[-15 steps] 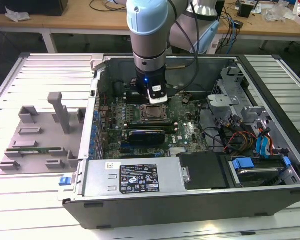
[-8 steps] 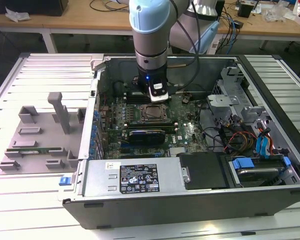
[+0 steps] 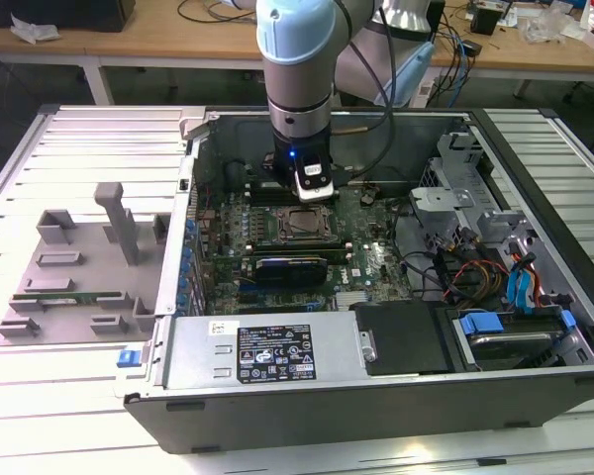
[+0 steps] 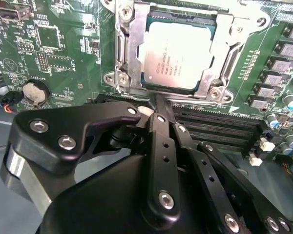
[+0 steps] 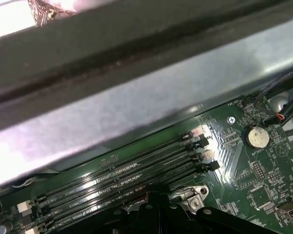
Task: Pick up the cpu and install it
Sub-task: 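Install the first cpu locking lever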
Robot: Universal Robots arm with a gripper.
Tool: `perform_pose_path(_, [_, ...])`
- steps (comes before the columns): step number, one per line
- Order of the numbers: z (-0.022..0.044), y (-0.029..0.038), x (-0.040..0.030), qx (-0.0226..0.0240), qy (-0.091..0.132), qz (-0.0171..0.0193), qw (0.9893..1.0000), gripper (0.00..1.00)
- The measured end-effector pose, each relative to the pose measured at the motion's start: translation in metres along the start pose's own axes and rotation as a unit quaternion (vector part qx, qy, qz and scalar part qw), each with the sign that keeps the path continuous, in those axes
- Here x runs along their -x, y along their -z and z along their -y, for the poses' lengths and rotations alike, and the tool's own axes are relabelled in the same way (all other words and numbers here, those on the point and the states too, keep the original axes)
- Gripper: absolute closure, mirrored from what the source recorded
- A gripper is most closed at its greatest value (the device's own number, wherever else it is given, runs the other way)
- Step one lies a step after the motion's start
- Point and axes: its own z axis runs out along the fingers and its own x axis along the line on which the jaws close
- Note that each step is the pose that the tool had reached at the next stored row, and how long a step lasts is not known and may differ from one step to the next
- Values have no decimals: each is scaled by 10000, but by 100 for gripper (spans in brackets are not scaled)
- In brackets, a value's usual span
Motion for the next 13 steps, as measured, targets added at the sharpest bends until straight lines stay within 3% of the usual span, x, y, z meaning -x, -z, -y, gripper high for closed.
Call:
perform_pose_path(4, [-2,-7,3,-26,2,9,10000,89])
perform_pose_path(8, [-17,-18,41,-20,3,8,10000,89])
perform_pose_path(11, [-26,-21,63,-6,0,3,10000,89])
perform_pose_path(13, [-30,-22,72,38,-5,-15,10000,89])
